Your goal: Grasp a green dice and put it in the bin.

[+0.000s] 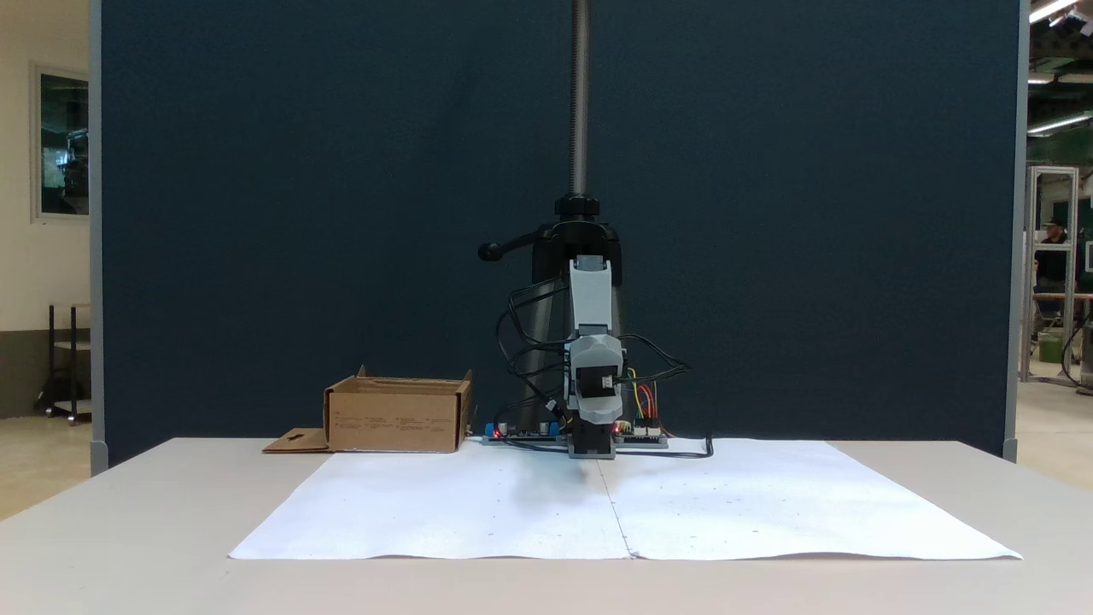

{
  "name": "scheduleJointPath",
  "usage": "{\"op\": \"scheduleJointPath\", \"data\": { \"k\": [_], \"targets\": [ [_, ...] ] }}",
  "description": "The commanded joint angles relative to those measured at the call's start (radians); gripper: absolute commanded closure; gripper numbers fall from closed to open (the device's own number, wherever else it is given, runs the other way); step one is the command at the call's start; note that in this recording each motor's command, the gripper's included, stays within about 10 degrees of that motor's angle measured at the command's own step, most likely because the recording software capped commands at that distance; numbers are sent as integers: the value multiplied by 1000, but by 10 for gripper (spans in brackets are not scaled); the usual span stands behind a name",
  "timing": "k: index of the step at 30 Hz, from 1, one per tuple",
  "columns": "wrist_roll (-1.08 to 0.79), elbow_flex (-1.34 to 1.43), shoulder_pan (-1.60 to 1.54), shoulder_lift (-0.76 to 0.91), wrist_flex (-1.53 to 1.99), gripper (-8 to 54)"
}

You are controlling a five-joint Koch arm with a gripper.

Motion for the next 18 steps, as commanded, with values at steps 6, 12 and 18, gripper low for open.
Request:
{"op": "scheduleJointPath", "data": {
  "k": [6,12,18],
  "targets": [
    [-51,75,38,63,-259,3],
    [-49,75,40,64,-314,3],
    [-51,75,38,64,-364,4]
  ]
}}
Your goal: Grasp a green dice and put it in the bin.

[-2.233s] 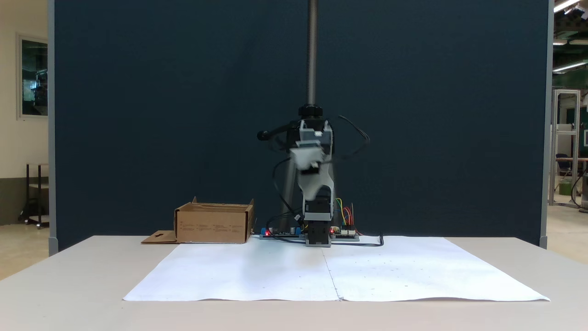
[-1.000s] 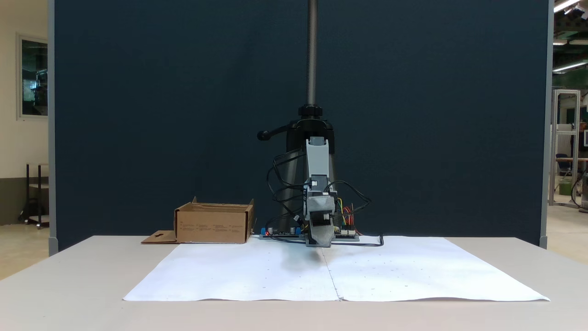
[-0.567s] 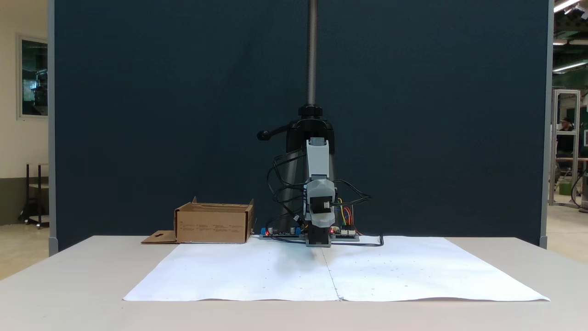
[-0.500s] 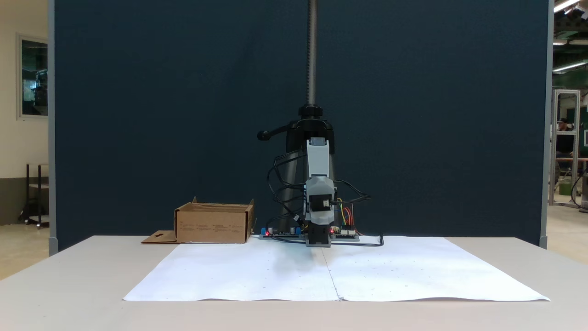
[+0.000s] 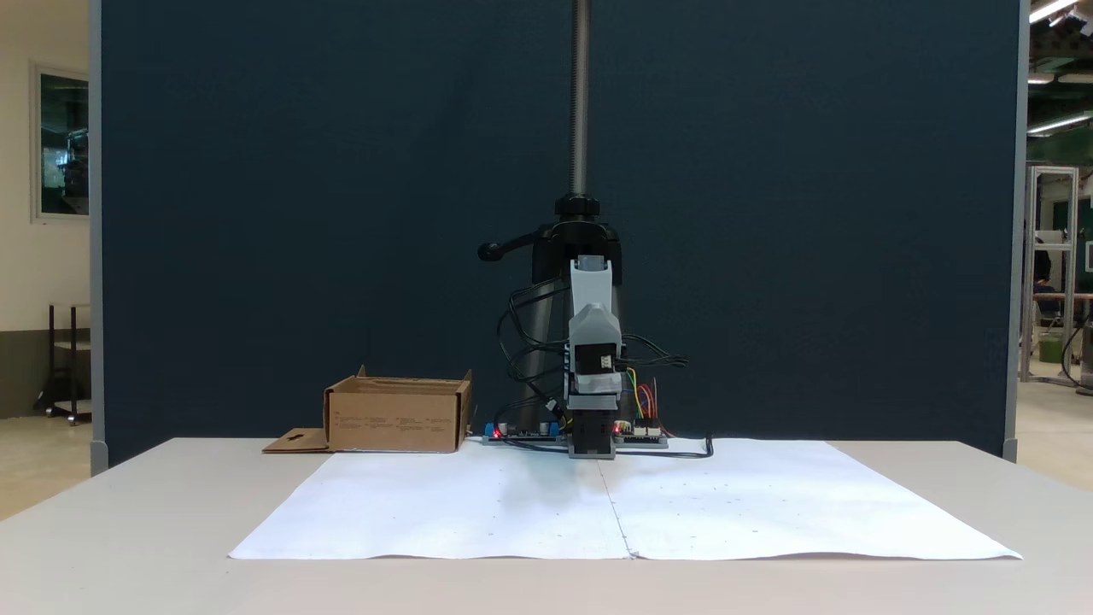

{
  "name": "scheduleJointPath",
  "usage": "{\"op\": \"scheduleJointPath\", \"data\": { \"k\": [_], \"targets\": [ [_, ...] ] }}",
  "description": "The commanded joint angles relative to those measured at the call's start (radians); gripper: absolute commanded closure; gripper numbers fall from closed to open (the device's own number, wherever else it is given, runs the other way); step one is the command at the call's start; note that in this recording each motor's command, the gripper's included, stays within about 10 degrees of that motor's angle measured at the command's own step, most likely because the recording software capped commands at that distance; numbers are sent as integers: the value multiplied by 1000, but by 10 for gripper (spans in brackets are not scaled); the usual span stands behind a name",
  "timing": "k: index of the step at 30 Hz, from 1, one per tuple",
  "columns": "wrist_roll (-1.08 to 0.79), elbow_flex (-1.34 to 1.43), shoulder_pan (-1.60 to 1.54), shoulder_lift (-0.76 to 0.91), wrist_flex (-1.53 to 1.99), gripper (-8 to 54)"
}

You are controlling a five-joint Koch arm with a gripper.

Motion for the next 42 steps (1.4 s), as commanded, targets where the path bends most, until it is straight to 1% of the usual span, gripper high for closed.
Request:
{"op": "scheduleJointPath", "data": {
  "k": [1,18,42],
  "targets": [
    [-49,75,25,66,-155,4],
    [-71,75,51,64,-114,6],
    [-66,75,-15,78,-117,6]
  ]
}}
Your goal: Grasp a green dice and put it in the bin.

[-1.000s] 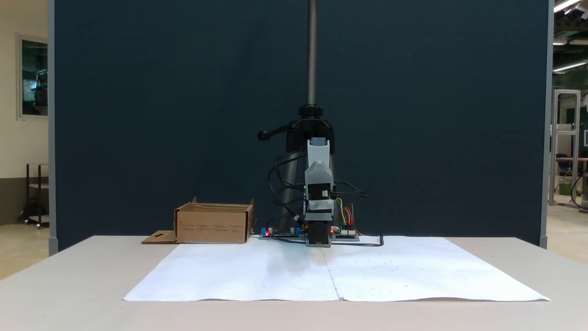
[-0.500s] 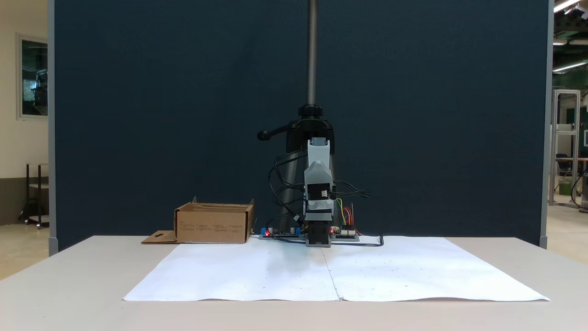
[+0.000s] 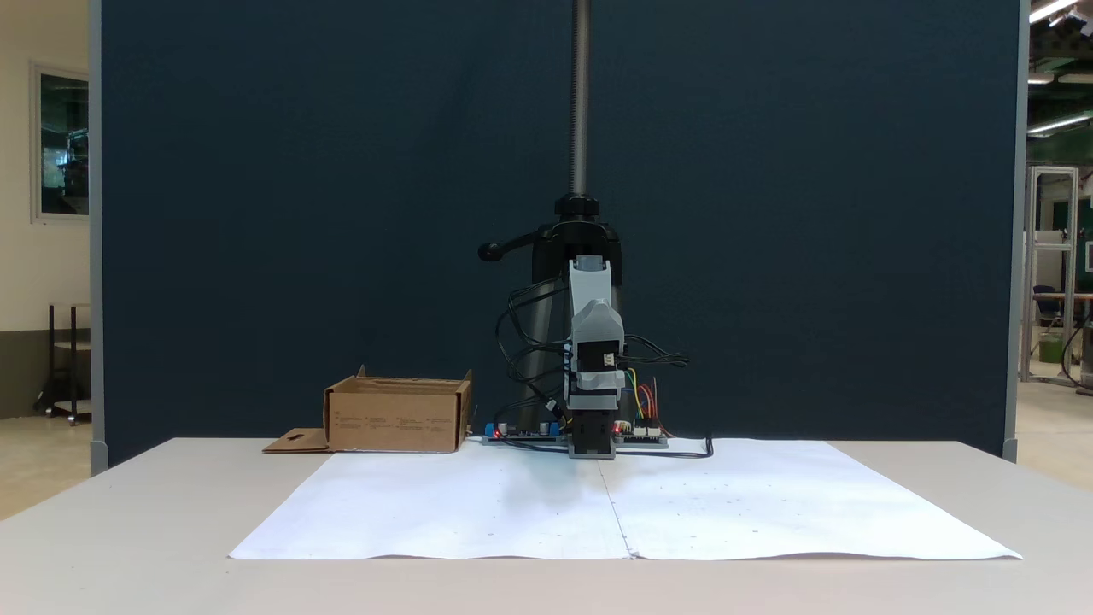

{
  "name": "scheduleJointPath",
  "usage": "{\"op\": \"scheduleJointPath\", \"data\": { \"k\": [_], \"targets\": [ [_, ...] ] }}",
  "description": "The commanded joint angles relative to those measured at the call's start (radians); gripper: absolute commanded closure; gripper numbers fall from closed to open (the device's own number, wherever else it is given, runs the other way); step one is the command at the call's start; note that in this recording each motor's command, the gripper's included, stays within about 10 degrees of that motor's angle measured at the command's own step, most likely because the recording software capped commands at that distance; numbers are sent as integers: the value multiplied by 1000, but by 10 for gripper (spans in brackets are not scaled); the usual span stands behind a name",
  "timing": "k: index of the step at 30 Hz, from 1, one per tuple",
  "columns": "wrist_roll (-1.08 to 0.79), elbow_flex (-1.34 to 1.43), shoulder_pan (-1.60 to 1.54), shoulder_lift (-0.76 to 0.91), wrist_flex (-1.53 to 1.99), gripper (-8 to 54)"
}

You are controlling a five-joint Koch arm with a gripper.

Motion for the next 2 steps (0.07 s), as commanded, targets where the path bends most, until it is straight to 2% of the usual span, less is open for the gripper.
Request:
{"op": "scheduleJointPath", "data": {
  "k": [1,2],
  "targets": [
    [-64,74,8,81,-106,6],
    [-64,74,8,86,-106,6]
  ]
}}
